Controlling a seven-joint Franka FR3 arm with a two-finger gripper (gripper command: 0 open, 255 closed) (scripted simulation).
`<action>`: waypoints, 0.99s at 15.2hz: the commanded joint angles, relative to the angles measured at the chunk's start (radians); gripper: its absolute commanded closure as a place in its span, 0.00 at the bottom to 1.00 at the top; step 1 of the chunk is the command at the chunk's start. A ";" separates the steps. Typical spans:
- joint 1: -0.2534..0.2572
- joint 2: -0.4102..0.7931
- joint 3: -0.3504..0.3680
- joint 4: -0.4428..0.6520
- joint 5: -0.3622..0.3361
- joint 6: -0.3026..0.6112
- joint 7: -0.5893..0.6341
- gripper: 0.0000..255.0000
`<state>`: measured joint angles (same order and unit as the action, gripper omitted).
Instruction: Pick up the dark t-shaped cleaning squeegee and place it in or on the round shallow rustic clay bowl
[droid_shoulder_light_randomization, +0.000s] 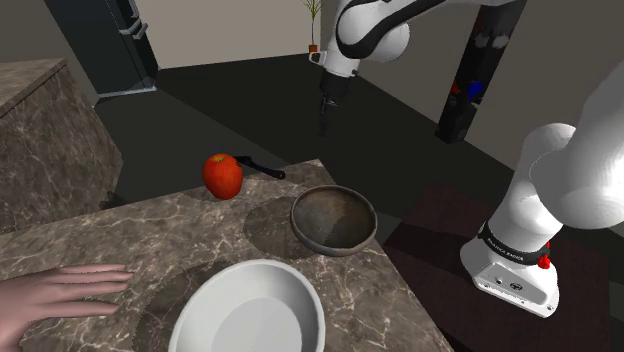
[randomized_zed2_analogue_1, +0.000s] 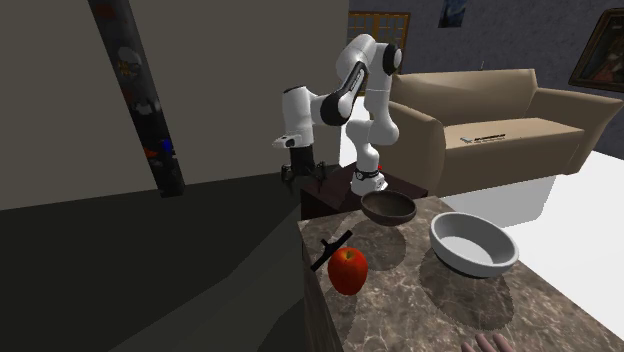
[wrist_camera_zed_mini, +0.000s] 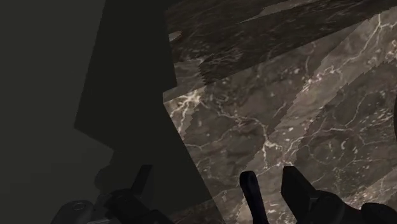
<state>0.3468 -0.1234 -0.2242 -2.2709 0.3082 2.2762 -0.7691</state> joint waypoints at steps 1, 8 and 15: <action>0.023 0.062 -0.003 0.040 0.075 0.014 -0.103 0.00; 0.054 0.268 0.041 0.229 0.297 -0.012 -0.402 0.00; 0.057 0.390 0.096 0.346 0.397 -0.031 -0.546 0.00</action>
<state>0.4019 0.2562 -0.1332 -1.9277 0.6972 2.2366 -1.3073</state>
